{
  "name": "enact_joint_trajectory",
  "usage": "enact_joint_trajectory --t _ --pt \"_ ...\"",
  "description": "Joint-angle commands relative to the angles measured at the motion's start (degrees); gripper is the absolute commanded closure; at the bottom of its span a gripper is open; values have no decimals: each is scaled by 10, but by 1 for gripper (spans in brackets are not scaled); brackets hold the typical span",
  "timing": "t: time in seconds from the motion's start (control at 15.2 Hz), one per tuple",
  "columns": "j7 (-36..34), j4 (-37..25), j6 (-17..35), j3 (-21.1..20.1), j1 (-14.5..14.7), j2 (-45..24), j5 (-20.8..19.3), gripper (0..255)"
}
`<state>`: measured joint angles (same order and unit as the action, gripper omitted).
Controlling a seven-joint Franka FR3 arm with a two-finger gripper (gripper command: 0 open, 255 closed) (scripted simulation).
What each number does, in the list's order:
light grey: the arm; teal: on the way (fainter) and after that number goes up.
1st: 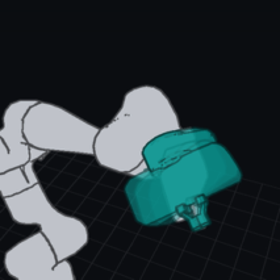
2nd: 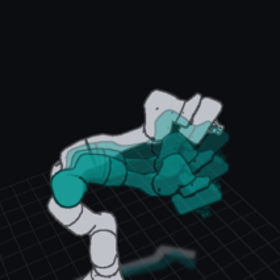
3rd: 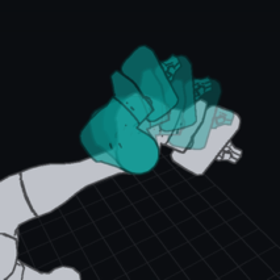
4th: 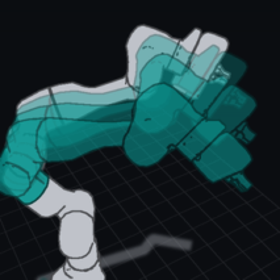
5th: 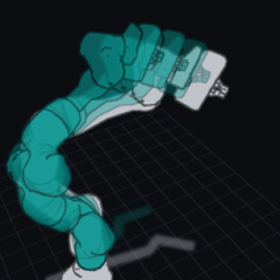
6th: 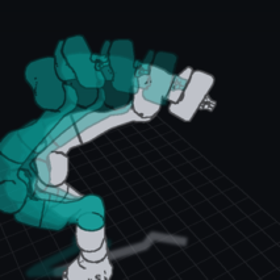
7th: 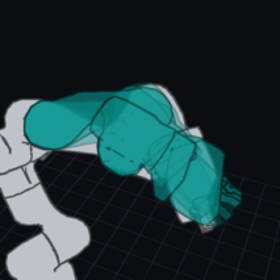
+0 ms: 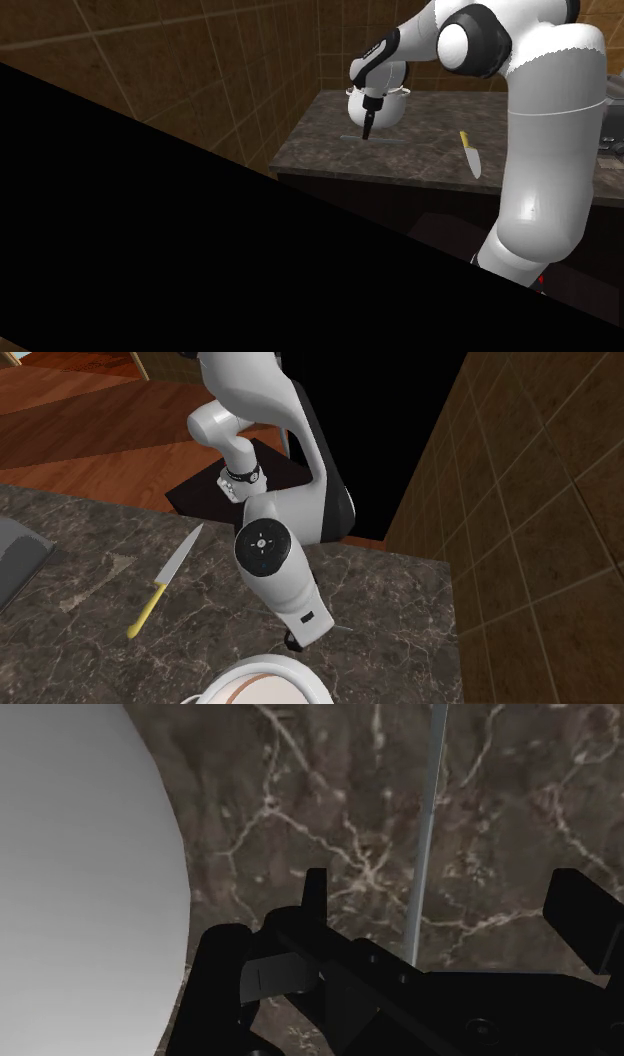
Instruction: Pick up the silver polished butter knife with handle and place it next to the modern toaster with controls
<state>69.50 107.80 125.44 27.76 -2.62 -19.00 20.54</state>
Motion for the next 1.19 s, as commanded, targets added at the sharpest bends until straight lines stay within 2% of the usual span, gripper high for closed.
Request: enact_joint_trajectory --t 0.0,0.53,0.59,1.12 --pt "6 4 14 -4 -2 -12 9 0" --pt "6 4 14 -4 -2 -12 9 0" --pt "6 4 14 -4 -2 -12 9 255" --pt "6 4 14 -4 -2 -12 9 255"
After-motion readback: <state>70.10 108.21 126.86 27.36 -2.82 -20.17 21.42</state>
